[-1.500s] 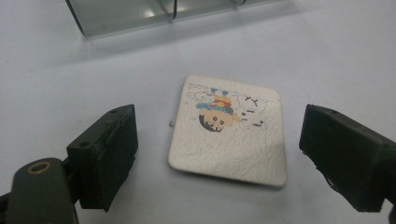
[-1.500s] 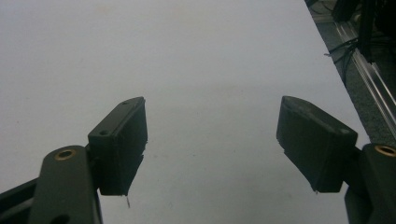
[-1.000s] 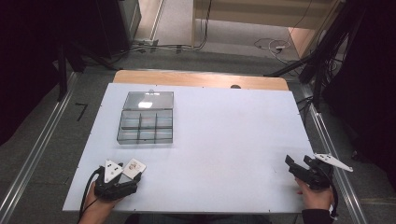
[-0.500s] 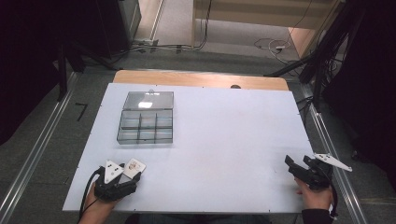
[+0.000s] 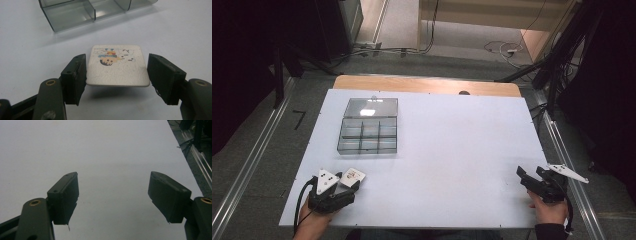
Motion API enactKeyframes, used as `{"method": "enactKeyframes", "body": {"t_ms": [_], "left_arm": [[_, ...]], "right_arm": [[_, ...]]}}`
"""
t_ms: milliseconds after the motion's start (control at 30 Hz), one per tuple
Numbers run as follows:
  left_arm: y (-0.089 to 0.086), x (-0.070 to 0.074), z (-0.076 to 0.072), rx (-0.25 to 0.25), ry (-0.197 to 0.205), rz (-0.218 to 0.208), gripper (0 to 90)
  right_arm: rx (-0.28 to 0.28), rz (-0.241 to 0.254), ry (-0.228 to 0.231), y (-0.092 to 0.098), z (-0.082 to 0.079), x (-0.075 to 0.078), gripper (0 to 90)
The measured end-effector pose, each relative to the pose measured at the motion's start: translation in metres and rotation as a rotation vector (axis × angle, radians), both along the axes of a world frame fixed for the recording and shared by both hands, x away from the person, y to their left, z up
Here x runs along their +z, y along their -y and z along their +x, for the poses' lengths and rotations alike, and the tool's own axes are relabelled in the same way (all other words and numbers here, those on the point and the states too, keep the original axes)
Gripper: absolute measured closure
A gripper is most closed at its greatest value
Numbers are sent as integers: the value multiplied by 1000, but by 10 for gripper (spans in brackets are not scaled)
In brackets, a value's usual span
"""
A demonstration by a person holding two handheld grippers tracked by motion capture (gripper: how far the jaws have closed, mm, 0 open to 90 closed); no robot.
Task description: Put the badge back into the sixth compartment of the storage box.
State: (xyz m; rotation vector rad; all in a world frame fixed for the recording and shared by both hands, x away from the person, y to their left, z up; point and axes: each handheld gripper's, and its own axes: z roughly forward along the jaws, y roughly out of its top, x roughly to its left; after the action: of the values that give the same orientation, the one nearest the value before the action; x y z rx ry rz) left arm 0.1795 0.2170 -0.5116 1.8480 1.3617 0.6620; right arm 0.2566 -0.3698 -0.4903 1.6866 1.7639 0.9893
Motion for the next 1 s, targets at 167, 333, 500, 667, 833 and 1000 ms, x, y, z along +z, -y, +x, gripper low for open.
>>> {"method": "enactKeyframes", "body": {"t_ms": [167,333,500,667,833,1000], "left_arm": [[1,4,0,0,24,1,337],[1,9,1,1,44,-3,337],[-1,15,4,10,64,-19,337],[-5,23,8,18,80,-42,337],[-5,27,12,18,89,-45,337],[-1,31,18,6,96,-38,337]], "right_arm": [[3,1,1,0,0,0,232],[1,-1,0,0,0,0,232],[1,-2,0,0,0,0,232],[3,-5,-2,0,0,0,232],[-1,-3,-5,-1,1,-1,232],[1,-5,-4,-1,1,-1,232]]}}
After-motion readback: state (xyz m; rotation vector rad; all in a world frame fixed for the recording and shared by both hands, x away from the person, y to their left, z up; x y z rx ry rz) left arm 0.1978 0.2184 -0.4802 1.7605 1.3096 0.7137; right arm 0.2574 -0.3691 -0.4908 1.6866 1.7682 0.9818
